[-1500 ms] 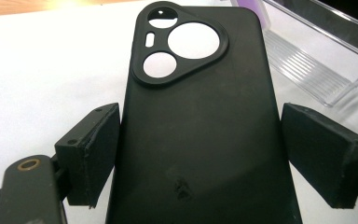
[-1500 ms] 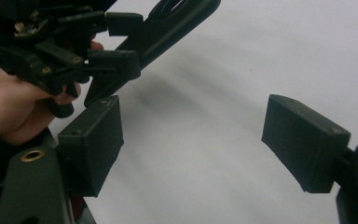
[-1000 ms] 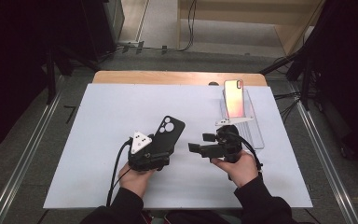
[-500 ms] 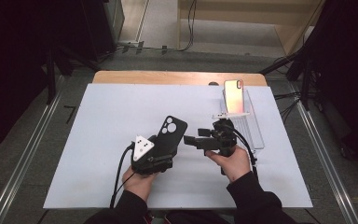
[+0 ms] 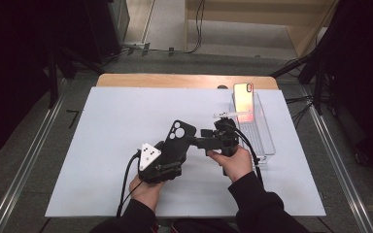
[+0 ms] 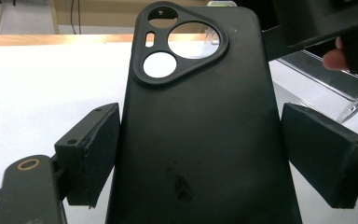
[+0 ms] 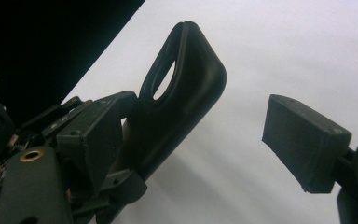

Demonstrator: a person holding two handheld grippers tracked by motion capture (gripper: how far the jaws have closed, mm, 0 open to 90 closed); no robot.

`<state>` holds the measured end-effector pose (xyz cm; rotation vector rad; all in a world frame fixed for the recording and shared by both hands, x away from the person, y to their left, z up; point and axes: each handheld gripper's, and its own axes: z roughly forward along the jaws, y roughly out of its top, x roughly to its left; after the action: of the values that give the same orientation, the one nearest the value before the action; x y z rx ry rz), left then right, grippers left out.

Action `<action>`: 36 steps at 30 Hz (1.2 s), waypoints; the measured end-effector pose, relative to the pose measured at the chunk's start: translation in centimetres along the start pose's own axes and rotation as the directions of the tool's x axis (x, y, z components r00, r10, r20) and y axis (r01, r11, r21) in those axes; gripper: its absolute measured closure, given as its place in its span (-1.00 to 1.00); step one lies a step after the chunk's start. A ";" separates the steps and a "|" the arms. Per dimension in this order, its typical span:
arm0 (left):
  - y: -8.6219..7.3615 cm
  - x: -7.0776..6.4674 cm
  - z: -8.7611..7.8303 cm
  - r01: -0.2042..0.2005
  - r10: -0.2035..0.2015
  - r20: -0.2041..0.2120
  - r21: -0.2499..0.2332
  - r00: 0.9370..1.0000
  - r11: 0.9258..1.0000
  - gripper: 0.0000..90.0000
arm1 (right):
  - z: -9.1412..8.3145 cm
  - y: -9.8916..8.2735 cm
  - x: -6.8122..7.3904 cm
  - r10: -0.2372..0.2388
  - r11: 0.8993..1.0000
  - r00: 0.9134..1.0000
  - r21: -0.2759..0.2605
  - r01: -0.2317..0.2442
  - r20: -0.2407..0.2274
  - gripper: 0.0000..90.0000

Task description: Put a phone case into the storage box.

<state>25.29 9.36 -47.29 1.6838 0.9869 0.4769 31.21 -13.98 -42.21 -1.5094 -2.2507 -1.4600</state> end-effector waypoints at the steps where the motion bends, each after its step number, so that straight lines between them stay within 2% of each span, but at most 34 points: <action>1: 0.0 0.0 0.0 -0.001 0.001 0.001 -0.003 1.000 1.000 -0.68 | 0.1 0.1 0.0 0.002 1.000 1.000 0.003 -0.002 -0.002 -0.59; 7: 0.0 -0.2 0.0 0.008 -0.008 0.006 -0.007 1.000 1.000 -0.68 | 0.7 0.4 -0.1 0.022 1.000 1.000 -0.005 -0.022 -0.013 -0.58; 15: 0.0 -0.6 -0.2 -0.004 0.004 -0.009 -0.017 1.000 1.000 -0.68 | 1.7 0.7 -0.2 0.050 0.999 0.998 -0.010 -0.051 -0.030 -0.50; 19: -0.1 -0.8 -0.2 0.006 -0.006 -0.006 -0.019 1.000 1.000 -0.68 | 1.9 0.8 -0.3 0.049 0.999 0.999 -0.020 -0.049 -0.017 -0.25; 24: -0.1 -0.8 -0.2 0.020 -0.020 0.009 -0.017 1.000 1.000 -0.68 | 1.7 0.9 -0.6 0.089 0.996 0.994 -0.020 -0.090 -0.067 0.31; 25: -0.1 -0.8 -0.2 0.030 -0.030 0.013 -0.020 0.999 0.999 -0.68 | 1.7 0.9 -0.6 0.092 0.995 0.993 -0.019 -0.094 -0.079 0.37; 31: -0.2 -0.8 -0.1 0.053 -0.052 0.042 -0.021 0.998 0.998 -0.68 | 1.2 1.1 -0.5 0.095 0.995 0.991 -0.023 -0.097 -0.096 0.49; 36: -0.2 -0.6 0.1 0.086 -0.086 0.081 -0.005 0.993 0.996 -0.69 | 0.7 1.4 -0.3 0.107 0.994 0.984 -0.016 -0.110 -0.140 0.65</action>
<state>24.92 8.80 -47.39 1.6328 0.9924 0.3534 32.71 -13.55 -41.87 -1.4621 -2.0465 -1.5151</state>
